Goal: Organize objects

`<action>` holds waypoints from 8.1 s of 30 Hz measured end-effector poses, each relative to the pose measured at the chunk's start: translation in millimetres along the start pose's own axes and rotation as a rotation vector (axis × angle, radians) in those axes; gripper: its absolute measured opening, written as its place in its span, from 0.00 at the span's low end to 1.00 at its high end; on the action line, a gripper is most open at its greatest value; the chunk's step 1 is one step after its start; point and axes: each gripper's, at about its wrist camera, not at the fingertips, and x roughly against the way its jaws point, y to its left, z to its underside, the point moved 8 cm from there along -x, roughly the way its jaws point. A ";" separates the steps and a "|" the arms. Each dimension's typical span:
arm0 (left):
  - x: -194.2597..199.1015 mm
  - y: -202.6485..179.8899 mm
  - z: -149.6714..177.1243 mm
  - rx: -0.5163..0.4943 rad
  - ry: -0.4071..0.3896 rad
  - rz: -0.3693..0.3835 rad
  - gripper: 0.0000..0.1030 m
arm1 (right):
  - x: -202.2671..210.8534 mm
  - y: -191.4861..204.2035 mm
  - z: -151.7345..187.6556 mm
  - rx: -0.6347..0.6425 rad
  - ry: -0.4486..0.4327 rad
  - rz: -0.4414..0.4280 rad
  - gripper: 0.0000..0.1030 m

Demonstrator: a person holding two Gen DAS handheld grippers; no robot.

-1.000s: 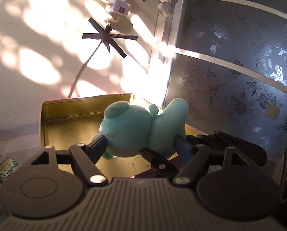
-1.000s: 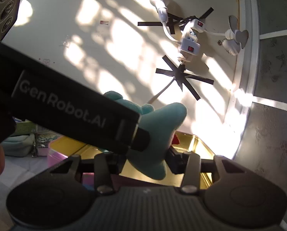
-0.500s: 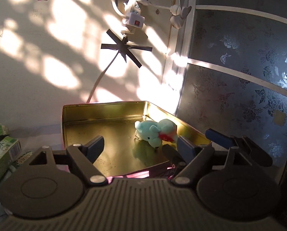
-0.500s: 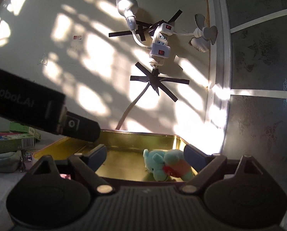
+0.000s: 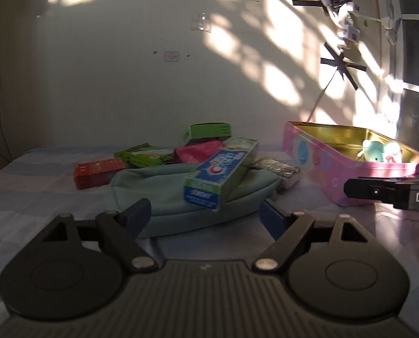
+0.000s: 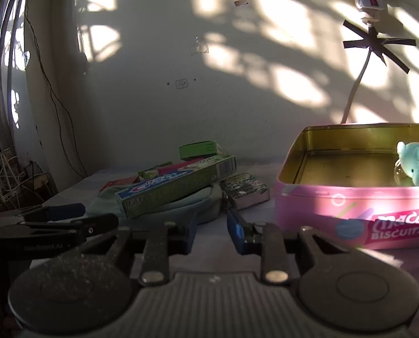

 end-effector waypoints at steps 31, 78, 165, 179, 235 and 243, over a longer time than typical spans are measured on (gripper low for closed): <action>81.4 48.6 47.9 -0.168 0.118 0.241 0.44 | -53.8 37.6 -12.1 0.017 0.067 -0.039 0.33; 96.5 68.7 74.4 0.328 0.322 0.295 0.76 | -14.4 77.5 58.8 0.409 0.260 -0.319 0.72; -18.9 71.6 42.7 0.176 0.251 -0.127 0.77 | -75.7 25.6 30.4 -0.017 0.217 -0.007 0.40; -19.6 72.9 41.2 0.179 0.251 -0.124 0.79 | -78.2 17.2 15.9 -0.068 0.189 0.008 0.43; -47.5 -79.8 14.2 0.106 0.430 0.264 0.70 | 66.2 -107.5 59.5 -0.296 0.121 0.111 0.71; -30.9 -91.3 6.7 0.050 0.410 0.212 0.56 | 68.2 -89.9 53.6 -0.196 0.116 0.103 0.47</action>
